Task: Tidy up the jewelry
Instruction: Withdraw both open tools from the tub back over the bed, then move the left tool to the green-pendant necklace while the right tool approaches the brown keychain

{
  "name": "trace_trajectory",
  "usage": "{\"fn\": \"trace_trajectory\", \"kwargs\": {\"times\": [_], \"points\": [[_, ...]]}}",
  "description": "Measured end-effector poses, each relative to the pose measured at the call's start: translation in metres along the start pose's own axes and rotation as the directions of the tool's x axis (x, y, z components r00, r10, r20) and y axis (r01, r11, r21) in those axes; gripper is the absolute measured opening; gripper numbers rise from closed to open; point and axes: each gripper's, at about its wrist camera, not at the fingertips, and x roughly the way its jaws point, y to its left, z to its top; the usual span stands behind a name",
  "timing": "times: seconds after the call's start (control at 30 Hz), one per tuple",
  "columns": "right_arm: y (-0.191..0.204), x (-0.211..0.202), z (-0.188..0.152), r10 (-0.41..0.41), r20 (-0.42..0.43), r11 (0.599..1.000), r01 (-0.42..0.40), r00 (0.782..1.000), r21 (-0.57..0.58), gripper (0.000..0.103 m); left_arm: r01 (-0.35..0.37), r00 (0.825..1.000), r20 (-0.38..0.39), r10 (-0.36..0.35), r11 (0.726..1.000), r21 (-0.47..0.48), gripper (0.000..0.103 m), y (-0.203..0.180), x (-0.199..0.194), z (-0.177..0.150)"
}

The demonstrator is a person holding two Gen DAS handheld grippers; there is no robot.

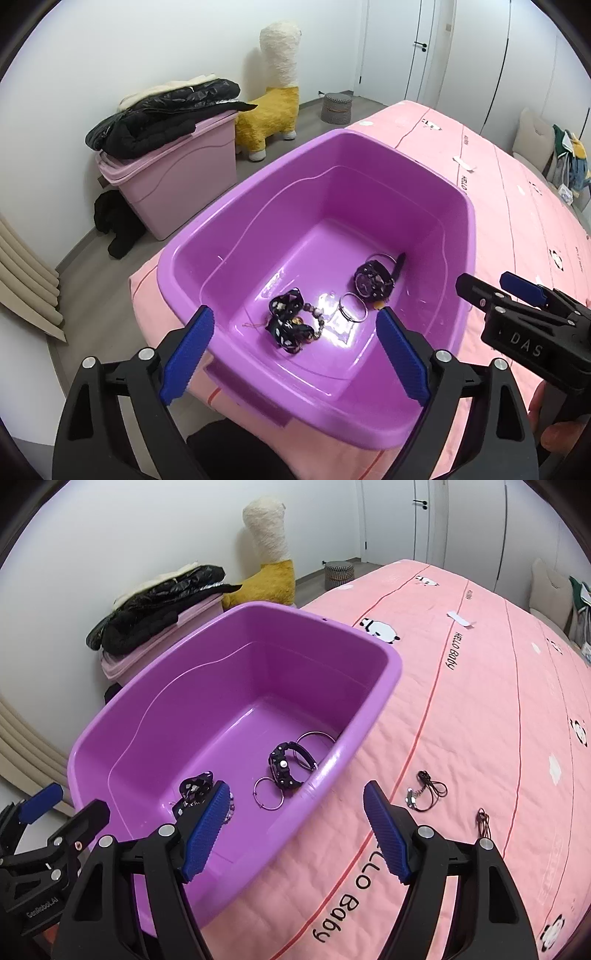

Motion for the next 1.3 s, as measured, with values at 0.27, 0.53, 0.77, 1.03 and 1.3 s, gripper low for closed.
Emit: {"fn": "trace_trajectory", "kwargs": {"times": [0.27,0.53,0.77,1.03,1.3], "points": [[-0.027,-0.026,-0.033,0.001,0.046,0.998,-0.003,0.999,0.063,0.074,0.029,0.999,0.035,-0.03,0.998,0.047,0.095,-0.017,-0.023,-0.017],[-0.065,-0.054,-0.094,-0.056,0.082,0.987,0.043,0.995,0.153,0.075,0.086,0.994,0.048,-0.094,0.986,0.14,0.095,-0.056,-0.042,-0.043],[-0.097,-0.073,-0.157,-0.125,0.058,0.976,0.112,0.99,0.188,0.077,0.153,0.986,0.034,-0.164,0.966,0.21,0.096,-0.088,-0.05,-0.07],[-0.138,-0.086,-0.204,-0.165,0.048,0.947,0.145,0.985,0.287,0.078,0.249,0.966,0.001,-0.259,0.928,0.277,0.096,-0.129,-0.047,-0.094],[-0.167,-0.086,-0.224,-0.226,0.072,0.928,0.192,0.971,0.321,0.078,0.267,0.962,-0.038,-0.269,0.908,0.324,0.096,-0.166,-0.022,-0.107]]}}
